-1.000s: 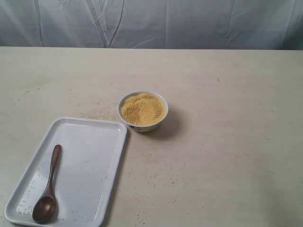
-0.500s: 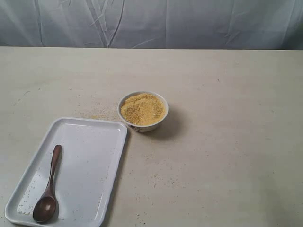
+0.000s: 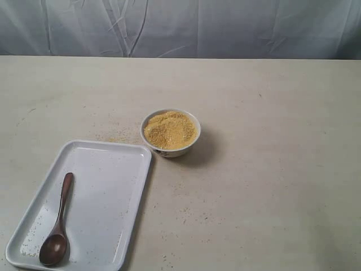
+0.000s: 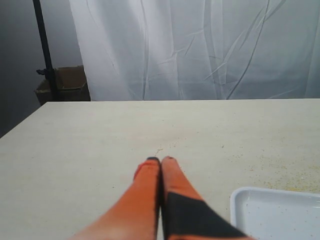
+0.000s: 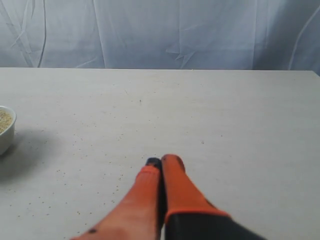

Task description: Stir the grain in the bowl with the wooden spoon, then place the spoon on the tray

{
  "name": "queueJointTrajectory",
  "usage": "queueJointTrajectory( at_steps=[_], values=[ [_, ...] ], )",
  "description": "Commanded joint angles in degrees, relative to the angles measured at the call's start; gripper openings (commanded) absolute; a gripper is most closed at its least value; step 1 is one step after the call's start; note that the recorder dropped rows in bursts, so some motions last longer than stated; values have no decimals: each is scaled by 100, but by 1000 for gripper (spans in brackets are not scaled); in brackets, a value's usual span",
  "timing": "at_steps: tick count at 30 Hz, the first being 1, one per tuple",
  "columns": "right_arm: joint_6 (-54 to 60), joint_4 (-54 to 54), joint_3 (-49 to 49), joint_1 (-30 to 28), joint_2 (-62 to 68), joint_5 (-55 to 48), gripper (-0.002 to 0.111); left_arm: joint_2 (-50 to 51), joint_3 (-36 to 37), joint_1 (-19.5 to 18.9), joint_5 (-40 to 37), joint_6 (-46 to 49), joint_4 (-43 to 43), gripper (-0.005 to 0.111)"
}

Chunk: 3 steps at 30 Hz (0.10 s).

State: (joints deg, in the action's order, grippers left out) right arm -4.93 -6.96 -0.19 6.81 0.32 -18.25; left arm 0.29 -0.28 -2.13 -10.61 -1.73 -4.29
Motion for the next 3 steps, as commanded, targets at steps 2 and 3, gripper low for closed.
queueJointTrajectory(
  at_steps=[2,3],
  values=[
    [3,-10,19,-33,-32,89,0,-29,28,-17,37,-17,20,0],
    [3,-10,19,-33,-32,89,0,-29,28,-17,37,-17,20,0]
  ],
)
